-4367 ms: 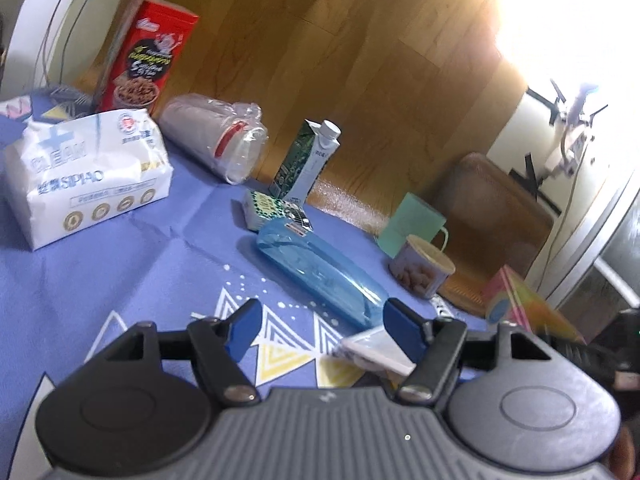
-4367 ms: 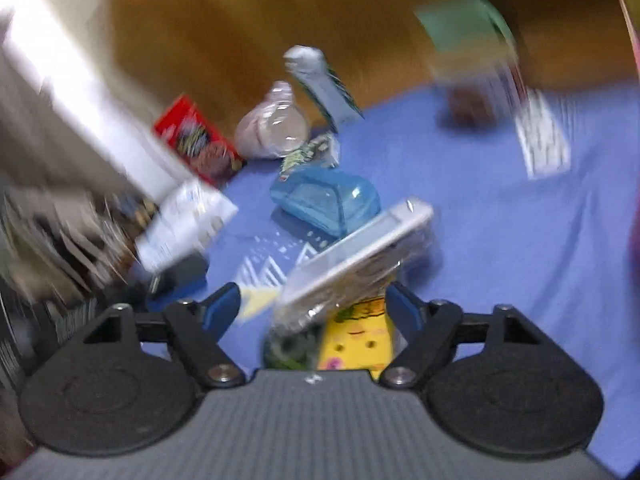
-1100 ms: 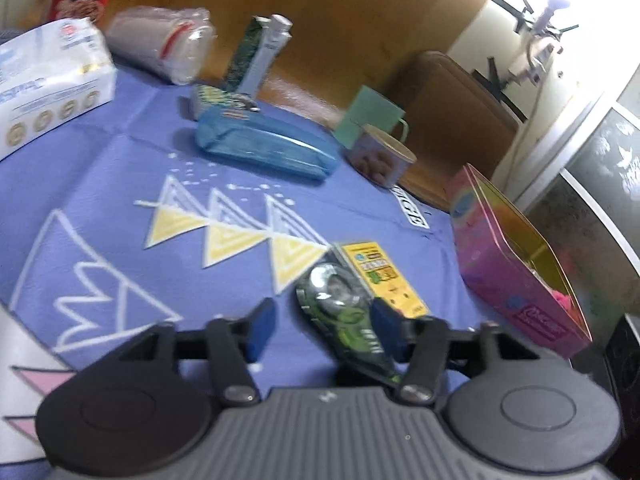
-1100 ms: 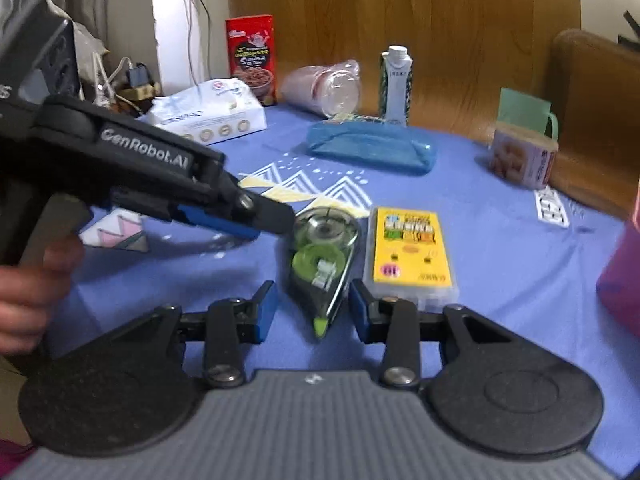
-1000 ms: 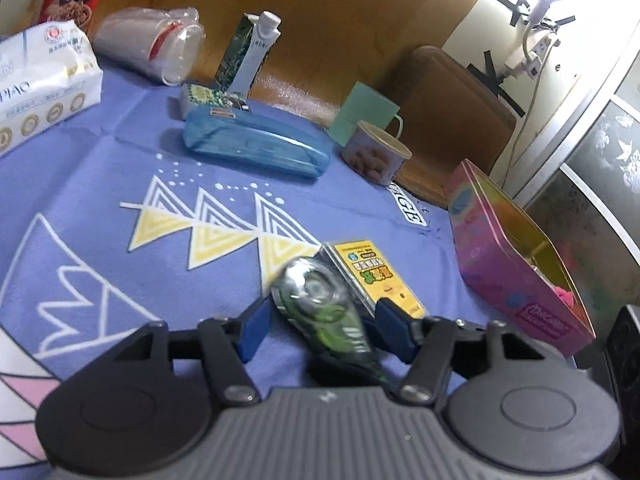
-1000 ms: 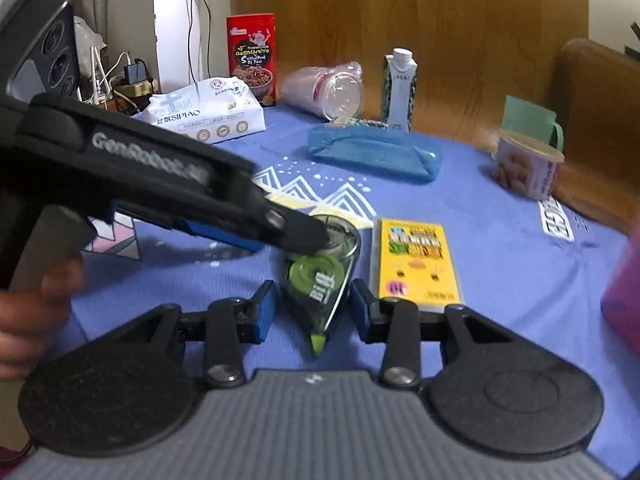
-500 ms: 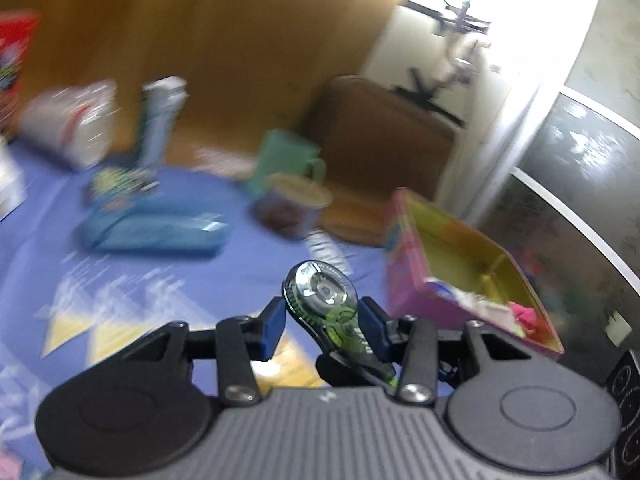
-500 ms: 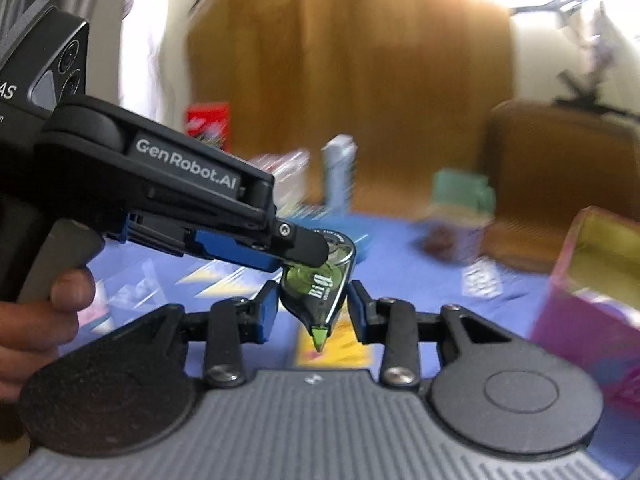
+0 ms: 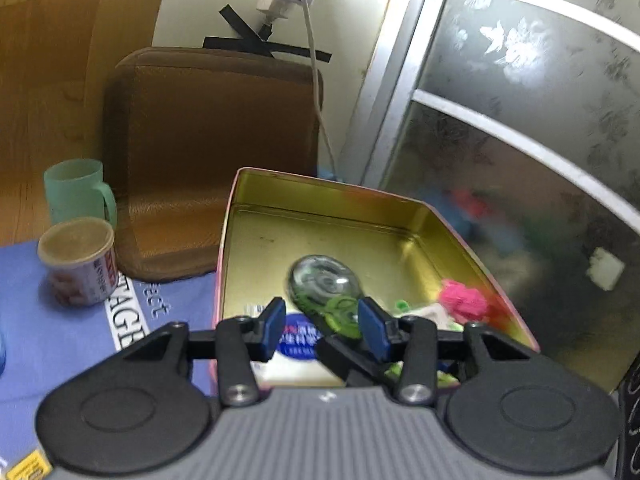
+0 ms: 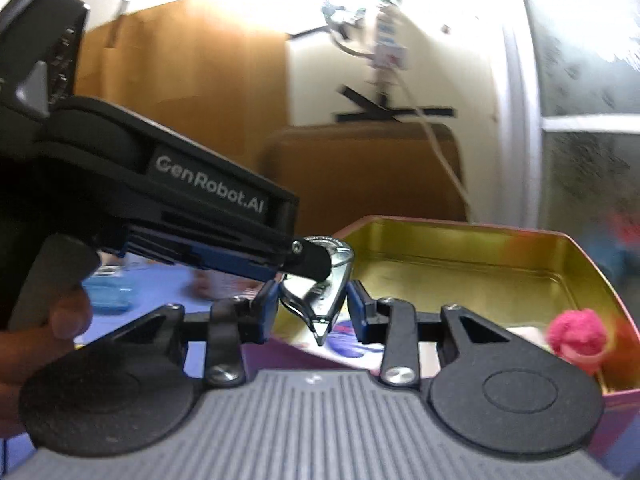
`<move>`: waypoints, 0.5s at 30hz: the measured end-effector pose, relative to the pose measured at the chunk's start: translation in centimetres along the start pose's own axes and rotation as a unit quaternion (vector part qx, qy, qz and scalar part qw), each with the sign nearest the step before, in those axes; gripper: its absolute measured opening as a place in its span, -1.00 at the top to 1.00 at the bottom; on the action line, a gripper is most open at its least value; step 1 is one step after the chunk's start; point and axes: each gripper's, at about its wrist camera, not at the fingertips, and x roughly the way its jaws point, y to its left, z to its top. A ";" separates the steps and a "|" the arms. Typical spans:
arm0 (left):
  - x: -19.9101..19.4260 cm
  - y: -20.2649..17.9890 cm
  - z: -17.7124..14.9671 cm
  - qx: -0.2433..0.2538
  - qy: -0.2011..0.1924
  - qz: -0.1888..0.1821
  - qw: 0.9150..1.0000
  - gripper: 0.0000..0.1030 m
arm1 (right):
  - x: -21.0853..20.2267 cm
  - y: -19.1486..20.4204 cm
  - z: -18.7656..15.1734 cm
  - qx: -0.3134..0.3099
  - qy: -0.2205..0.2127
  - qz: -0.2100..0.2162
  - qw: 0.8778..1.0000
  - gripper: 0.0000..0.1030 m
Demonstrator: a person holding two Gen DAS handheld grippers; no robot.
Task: Organize soft objects
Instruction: 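Drop the correction tape into the tin with the left gripper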
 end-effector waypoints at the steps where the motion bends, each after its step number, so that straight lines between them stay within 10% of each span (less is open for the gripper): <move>1: 0.6 -0.2 0.0 0.000 0.000 0.008 1.000 0.19 | 0.3 -0.6 0.0 0.002 0.005 -0.011 1.000 0.22; 6: 1.0 0.7 -0.6 -0.023 0.010 0.015 1.000 0.17 | 2.6 -2.7 -0.8 -0.004 0.021 -0.069 0.997 0.14; 15: -5.6 5.5 -3.7 -0.043 -0.024 0.040 0.998 0.12 | 0.7 -2.5 -0.6 0.027 -0.022 -0.041 0.999 0.15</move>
